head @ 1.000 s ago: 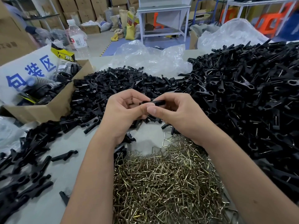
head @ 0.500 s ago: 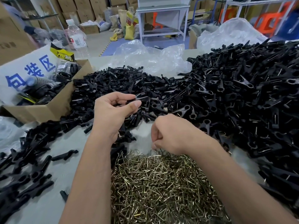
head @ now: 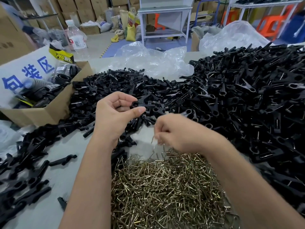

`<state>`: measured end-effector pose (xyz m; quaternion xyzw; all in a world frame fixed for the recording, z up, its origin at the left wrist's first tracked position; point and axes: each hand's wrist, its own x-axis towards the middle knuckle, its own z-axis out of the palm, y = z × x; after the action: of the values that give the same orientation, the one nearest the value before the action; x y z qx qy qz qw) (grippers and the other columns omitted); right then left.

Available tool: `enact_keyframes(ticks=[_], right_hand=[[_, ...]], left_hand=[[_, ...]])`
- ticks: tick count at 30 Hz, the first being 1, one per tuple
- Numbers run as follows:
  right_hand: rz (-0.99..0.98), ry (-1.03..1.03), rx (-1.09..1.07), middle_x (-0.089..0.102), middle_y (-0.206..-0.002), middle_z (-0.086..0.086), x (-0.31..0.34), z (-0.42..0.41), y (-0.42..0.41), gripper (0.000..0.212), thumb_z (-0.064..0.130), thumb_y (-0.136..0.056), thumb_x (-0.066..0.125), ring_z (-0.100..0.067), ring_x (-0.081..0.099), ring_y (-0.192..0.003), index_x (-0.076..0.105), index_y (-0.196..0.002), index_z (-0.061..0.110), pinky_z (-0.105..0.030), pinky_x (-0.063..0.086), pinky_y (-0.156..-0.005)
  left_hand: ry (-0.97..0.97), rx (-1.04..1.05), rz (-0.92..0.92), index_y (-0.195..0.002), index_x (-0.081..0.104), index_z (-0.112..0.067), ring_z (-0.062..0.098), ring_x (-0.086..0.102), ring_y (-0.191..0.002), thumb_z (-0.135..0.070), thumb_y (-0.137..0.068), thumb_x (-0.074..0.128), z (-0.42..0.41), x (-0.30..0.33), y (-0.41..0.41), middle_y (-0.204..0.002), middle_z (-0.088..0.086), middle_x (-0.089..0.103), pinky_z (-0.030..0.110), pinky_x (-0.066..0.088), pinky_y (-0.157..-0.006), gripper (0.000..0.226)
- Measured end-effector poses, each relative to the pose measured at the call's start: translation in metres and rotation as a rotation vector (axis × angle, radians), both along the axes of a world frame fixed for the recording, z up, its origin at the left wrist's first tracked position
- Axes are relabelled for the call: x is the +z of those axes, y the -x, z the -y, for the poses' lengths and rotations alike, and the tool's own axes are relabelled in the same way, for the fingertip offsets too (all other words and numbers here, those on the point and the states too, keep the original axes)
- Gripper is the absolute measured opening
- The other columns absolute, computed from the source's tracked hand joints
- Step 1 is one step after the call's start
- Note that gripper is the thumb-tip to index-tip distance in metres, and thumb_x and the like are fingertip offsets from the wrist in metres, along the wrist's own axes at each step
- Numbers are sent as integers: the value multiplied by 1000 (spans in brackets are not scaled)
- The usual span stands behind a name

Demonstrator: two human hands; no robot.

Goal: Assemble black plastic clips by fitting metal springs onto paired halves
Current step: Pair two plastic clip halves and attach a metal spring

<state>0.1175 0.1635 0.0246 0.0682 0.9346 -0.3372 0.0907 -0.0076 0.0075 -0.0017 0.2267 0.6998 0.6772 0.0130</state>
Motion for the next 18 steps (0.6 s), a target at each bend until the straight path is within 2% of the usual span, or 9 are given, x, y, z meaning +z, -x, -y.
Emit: enact_keyframes(ticks=[2, 5, 8, 11, 12, 16, 18], right_hand=[[-166, 181, -180, 75, -79, 3, 0, -17, 1, 10, 15, -100, 66, -2, 66, -62, 70, -92, 20, -18, 55, -58], [-417, 394, -438, 77, -76, 5, -3, -37, 1, 16, 9, -97, 69, -1, 65, -62, 77, -96, 23, -17, 52, -59], [-579, 637, -502, 77, -77, -2, -4, -42, 2, 21, 3, -95, 69, -8, 65, -67, 83, -91, 19, -16, 48, -58], [-669, 644, -410, 76, -75, -3, -5, -36, 4, 10, 10, -90, 77, -9, 64, -64, 83, -88, 18, -18, 49, -59], [-684, 621, -382, 76, -74, -2, -5, -34, 5, 7, 12, -89, 79, -10, 65, -64, 83, -88, 19, -20, 50, -61], [-705, 543, -355, 78, -76, -3, -8, -31, 7, 8, 12, -85, 84, -18, 75, -71, 79, -89, 18, -30, 60, -67], [-718, 523, -376, 77, -75, -2, -10, -32, 7, 10, 13, -85, 85, -20, 76, -72, 77, -87, 18, -31, 62, -68]], left_hand=[[-20, -25, -11, -79, 75, -27, 4, 61, -69, -14, -60, 96, 1, 1, -2, -73, -12, 70, 17, 54, -72, 31], [-62, -144, -36, -81, 71, -19, 4, 67, -67, -13, -58, 93, -1, 5, -6, -72, -9, 73, 19, 57, -70, 32], [-52, -213, -54, -84, 70, -14, 10, 71, -67, -12, -60, 92, -4, 7, -10, -70, -3, 74, 25, 59, -67, 32], [-55, -211, -32, -86, 70, -10, 43, 75, -83, -12, -60, 93, -7, 8, -12, -84, 22, 76, 51, 61, -78, 35], [-56, -210, -24, -87, 70, -8, 48, 73, -86, -11, -60, 93, -8, 8, -13, -86, 25, 76, 53, 60, -80, 35], [-52, -223, 4, -90, 69, -5, 43, 75, -85, -10, -61, 92, -9, 8, -14, -87, 21, 78, 46, 63, -77, 37], [-53, -233, 22, -90, 70, -6, 49, 73, -88, -10, -61, 92, -8, 9, -15, -88, 22, 77, 54, 61, -80, 36]])
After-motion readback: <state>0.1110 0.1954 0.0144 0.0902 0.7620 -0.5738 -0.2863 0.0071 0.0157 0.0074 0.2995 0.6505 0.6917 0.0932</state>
